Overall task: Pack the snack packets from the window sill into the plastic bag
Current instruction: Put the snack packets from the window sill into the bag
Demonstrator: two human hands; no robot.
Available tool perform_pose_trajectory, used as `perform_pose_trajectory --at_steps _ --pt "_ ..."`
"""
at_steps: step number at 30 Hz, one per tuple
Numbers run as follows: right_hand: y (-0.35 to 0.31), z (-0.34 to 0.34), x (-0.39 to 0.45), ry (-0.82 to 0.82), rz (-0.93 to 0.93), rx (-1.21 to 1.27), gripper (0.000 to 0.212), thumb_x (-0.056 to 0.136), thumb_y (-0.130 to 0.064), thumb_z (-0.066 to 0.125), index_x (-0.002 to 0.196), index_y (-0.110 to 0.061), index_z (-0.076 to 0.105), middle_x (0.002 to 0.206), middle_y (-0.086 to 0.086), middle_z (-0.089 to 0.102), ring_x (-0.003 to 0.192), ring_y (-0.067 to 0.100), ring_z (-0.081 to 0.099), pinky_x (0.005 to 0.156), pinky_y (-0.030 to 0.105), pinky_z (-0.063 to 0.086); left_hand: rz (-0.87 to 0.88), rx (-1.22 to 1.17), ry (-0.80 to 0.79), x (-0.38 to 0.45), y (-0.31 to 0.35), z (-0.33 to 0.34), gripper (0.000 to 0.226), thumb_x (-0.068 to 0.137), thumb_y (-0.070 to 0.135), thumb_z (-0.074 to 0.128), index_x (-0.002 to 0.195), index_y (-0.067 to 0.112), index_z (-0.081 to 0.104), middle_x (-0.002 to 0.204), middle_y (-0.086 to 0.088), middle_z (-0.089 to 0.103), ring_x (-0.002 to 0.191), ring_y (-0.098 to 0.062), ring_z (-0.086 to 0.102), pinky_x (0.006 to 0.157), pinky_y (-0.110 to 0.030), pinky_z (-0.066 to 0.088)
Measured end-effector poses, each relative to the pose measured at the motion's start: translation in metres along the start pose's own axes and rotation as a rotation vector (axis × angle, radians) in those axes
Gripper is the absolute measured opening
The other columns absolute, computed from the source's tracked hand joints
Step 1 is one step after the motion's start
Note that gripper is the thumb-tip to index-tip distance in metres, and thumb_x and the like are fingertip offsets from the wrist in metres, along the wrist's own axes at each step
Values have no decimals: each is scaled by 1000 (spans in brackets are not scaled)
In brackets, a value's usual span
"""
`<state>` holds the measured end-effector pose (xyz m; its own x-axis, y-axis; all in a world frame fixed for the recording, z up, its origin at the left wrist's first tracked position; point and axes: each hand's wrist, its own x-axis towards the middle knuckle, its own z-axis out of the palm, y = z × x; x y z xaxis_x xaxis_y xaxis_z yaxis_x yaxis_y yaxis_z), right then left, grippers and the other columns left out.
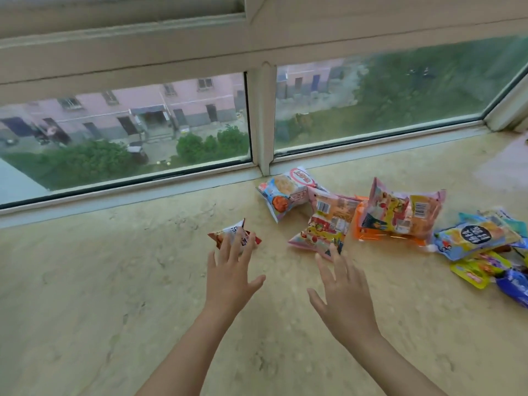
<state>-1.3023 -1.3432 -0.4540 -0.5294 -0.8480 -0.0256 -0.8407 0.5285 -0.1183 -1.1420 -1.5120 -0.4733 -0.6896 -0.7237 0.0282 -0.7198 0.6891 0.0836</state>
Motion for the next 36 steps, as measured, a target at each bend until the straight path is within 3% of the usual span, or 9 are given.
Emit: perform_pose_trajectory --at_steps 7,12,15,20,23,25,30,36 --pt "-3 55 64 67 178 -51 84 74 -44 73 145 -18 37 156 16 21 138 41 26 93 69 35 55 172 52 53 -39 59 93 59 44 83 140 35 37 147 -10 42 134 -42 36 92 -62 36" --pt "-8 66 95 27 298 -10 80 90 -58 44 152 -30 2 159 8 -17 145 37 -4 100 71 21 12 132 24 68 -57 75 79 72 43 78 142 37 42 130 -16 55 111 -39 57 82 -56 44" --pt "-8 63 110 83 376 82 81 87 -67 39 151 -36 0 159 7 -17 145 36 -5 99 72 22 -14 62 -11 73 -61 74 69 81 47 69 143 39 40 129 -17 55 110 -37 58 84 -50 44" --pt "-5 57 141 122 498 165 86 84 -74 35 149 -38 -8 159 7 -16 145 39 0 98 73 25 11 -5 37 70 -67 78 69 75 49 73 138 36 49 114 -18 63 90 -37 65 74 -47 49" --pt "-6 56 154 109 534 219 83 86 -68 42 149 -39 -4 159 6 -16 144 41 0 97 70 32 39 1 102 66 -70 83 64 78 54 66 137 36 50 110 -17 64 87 -36 66 69 -46 51" --pt "-7 59 154 124 548 276 77 88 -59 48 149 -42 5 159 5 -11 144 39 3 94 62 41 54 30 144 65 -72 85 59 83 61 50 137 37 50 106 -14 65 80 -33 66 66 -43 51" --pt "-11 59 136 143 479 217 71 87 -49 57 147 -42 19 157 6 4 132 36 28 81 44 49 54 34 164 58 -69 86 61 80 64 44 136 40 51 98 -11 63 72 -31 61 65 -38 49" --pt "-14 57 109 208 414 249 69 81 -37 64 142 -41 33 150 3 15 123 30 40 74 39 49 58 -2 203 42 -60 76 61 70 45 79 127 32 62 87 -14 61 63 -32 59 57 -37 45"
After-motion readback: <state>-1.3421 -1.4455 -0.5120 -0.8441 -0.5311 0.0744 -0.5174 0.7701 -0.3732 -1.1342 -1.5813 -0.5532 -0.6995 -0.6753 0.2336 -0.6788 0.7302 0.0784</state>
